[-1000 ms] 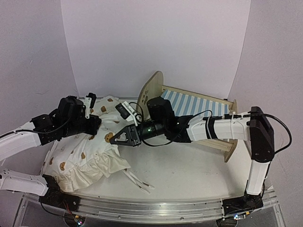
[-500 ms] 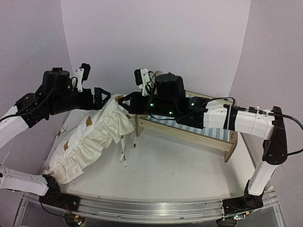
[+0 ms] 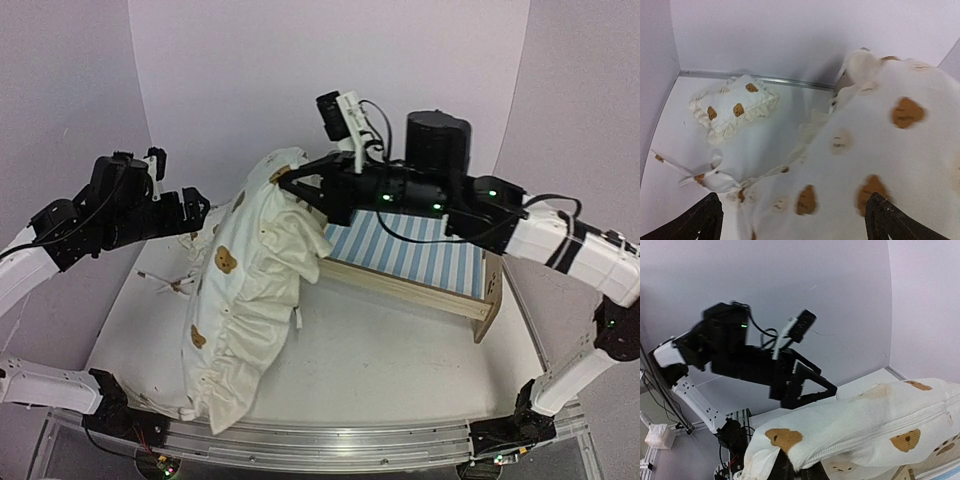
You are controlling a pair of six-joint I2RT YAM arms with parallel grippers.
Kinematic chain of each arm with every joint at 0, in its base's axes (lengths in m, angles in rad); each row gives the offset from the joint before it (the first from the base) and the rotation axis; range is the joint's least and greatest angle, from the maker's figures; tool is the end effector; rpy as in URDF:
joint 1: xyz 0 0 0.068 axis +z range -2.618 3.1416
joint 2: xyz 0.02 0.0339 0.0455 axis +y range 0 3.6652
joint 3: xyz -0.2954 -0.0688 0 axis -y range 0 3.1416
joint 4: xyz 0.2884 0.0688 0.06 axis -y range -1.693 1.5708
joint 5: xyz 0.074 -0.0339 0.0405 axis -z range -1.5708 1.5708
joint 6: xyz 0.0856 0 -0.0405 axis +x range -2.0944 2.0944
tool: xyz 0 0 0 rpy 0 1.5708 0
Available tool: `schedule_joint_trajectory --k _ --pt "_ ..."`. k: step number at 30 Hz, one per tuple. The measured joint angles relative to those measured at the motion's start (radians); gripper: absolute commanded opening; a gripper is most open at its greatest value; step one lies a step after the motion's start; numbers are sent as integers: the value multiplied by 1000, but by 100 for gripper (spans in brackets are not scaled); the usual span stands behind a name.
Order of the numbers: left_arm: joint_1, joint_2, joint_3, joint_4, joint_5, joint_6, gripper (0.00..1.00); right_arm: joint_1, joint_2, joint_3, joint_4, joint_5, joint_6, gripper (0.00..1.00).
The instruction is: Set up the pet bed
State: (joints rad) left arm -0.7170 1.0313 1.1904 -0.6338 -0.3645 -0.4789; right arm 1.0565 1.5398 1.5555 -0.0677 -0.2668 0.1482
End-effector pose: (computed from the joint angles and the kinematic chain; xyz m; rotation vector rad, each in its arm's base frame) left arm 0.2315 -0.1613 0.4015 0.0143 2.0334 -0.3866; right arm 0.2040 0.4069 0.4651 -0.9584 1.4602 1.1235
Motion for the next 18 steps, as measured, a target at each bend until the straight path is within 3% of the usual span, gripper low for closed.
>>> schedule_joint_trajectory --k 4,7,10,14,16,18 --pt "38 4 -101 -13 8 -105 99 4 -226 -188 -42 28 -98 0" --pt "47 30 -178 -22 34 -171 99 9 -353 -314 -149 151 -97 0" --pt "49 91 -234 -21 70 -217 99 9 -375 -384 -312 317 -27 0" --pt "49 179 -272 -2 124 -234 99 9 -294 -414 -614 606 124 23" --pt "49 201 -293 33 146 -233 99 8 -248 -409 -746 728 203 44" --pt "49 214 -322 71 167 -234 99 4 -182 -377 -889 842 277 57"
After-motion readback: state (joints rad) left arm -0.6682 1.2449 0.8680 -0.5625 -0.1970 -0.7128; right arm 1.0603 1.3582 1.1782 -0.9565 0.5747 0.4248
